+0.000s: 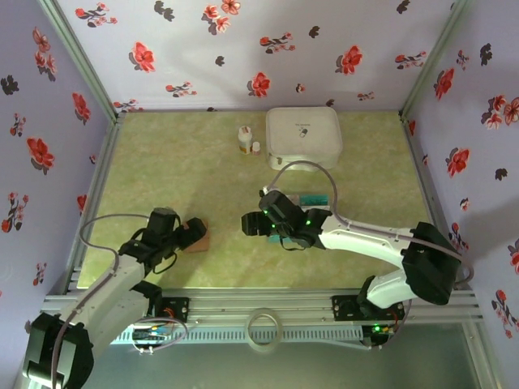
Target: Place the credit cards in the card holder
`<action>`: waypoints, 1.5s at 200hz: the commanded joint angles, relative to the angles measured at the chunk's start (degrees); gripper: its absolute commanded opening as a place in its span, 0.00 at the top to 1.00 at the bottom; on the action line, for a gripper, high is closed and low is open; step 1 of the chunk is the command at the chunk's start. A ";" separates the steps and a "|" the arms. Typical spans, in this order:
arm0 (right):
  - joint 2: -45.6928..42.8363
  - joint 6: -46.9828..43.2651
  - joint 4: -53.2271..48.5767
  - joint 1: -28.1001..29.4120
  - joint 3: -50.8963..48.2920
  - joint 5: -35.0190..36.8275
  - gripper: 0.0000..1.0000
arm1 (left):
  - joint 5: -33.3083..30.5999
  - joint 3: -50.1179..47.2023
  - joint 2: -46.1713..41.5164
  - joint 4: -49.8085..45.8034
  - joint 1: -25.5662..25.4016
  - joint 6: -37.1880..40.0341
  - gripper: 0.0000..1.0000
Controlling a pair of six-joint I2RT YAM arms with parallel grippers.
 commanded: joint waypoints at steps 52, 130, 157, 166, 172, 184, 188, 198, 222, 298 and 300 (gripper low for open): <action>0.91 -1.45 -1.31 -1.62 1.62 -0.51 0.27 | -1.72 -0.20 4.14 9.08 -7.11 -7.05 0.00; 3.94 -2.11 0.07 -2.96 3.82 -9.38 0.33 | -5.80 6.24 9.47 9.91 -11.67 -5.46 0.00; 7.27 -2.33 0.49 -2.62 5.89 -12.75 0.37 | -8.90 7.84 7.33 4.76 -9.76 -4.49 0.00; 8.49 -2.33 0.86 -2.52 6.47 -13.41 0.38 | -9.34 8.21 6.86 3.28 -8.59 -3.96 0.00; 9.31 -2.18 1.25 -2.47 6.81 -13.80 0.38 | -9.40 8.50 6.64 2.02 -7.54 -3.62 0.00; 11.18 -1.81 2.46 -2.43 7.63 -14.76 0.41 | -9.27 8.93 6.64 0.65 -5.51 -2.59 0.00; 11.83 -1.66 2.90 -2.48 8.00 -15.19 0.42 | -9.16 9.11 6.72 0.52 -4.93 -2.14 0.00; 13.62 -1.19 4.02 -2.49 8.72 -16.19 0.43 | -8.45 9.47 7.05 0.33 -3.46 -1.09 0.00; 17.59 -0.14 6.56 -2.26 10.59 -18.38 0.47 | -6.10 10.58 8.60 0.83 -1.14 1.01 0.00; 26.50 5.08 15.55 -2.11 11.90 -23.06 0.54 | -3.35 9.94 13.68 5.79 -0.64 1.82 0.00; 26.66 5.18 15.78 -2.13 11.88 -23.21 0.54 | -3.34 9.93 13.70 5.87 -0.67 1.82 0.00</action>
